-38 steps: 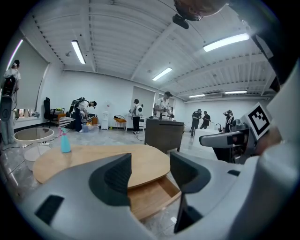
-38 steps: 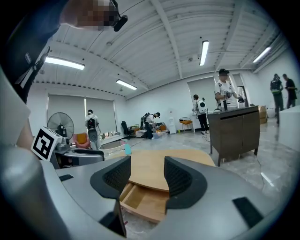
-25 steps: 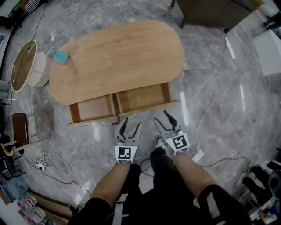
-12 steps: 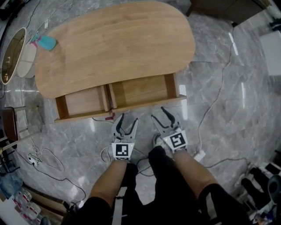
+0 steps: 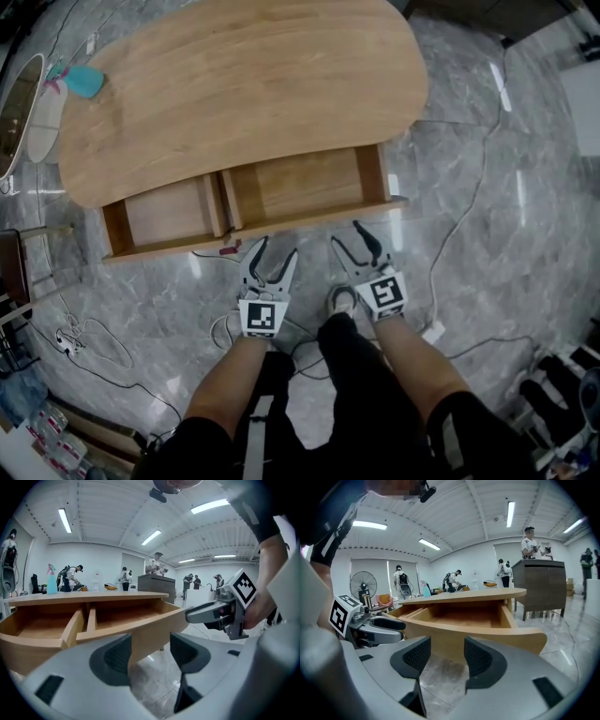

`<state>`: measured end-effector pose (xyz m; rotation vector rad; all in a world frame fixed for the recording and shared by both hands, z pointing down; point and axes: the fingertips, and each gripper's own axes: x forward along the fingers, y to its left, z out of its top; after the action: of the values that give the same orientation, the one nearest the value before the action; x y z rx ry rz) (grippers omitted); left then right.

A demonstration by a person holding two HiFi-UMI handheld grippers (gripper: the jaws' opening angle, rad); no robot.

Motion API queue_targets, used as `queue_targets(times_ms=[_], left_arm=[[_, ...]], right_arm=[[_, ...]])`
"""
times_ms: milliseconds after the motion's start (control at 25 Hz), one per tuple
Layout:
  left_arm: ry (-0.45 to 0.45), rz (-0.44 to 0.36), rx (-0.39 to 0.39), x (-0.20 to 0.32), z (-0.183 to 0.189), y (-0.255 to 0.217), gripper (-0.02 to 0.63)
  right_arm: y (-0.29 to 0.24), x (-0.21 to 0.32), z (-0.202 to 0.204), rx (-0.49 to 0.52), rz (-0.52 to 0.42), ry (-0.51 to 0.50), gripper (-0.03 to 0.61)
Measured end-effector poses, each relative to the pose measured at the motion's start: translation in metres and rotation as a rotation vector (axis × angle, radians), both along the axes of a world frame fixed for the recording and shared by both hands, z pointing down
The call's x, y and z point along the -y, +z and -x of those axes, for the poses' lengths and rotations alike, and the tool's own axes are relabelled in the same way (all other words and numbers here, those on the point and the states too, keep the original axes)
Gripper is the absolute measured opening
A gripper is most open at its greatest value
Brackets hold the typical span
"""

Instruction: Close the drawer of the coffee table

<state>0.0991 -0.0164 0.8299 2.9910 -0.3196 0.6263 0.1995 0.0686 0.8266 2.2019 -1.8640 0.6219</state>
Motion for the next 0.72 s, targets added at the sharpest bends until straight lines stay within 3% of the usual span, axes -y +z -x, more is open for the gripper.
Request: queue_targets(times_ms=[480,600,720], left_arm=[[-0.048,0.055,-0.016,0.005,-0.010,0.017,0.256],[-0.083,0.086,-0.019,0.010,-0.008,0.016,0.198],[-0.115,0.103,-0.030,0.017,-0.011,0.012,0.198]], right_arm=[[0.022,0.005,-0.016,0.016,-0.015,0.061,0.212],[0.020,0.004,-0.017,0.018,-0.022,0.052,0.204],[0.018,0.008,-0.016,0.018,-0.025,0.037,0.203]])
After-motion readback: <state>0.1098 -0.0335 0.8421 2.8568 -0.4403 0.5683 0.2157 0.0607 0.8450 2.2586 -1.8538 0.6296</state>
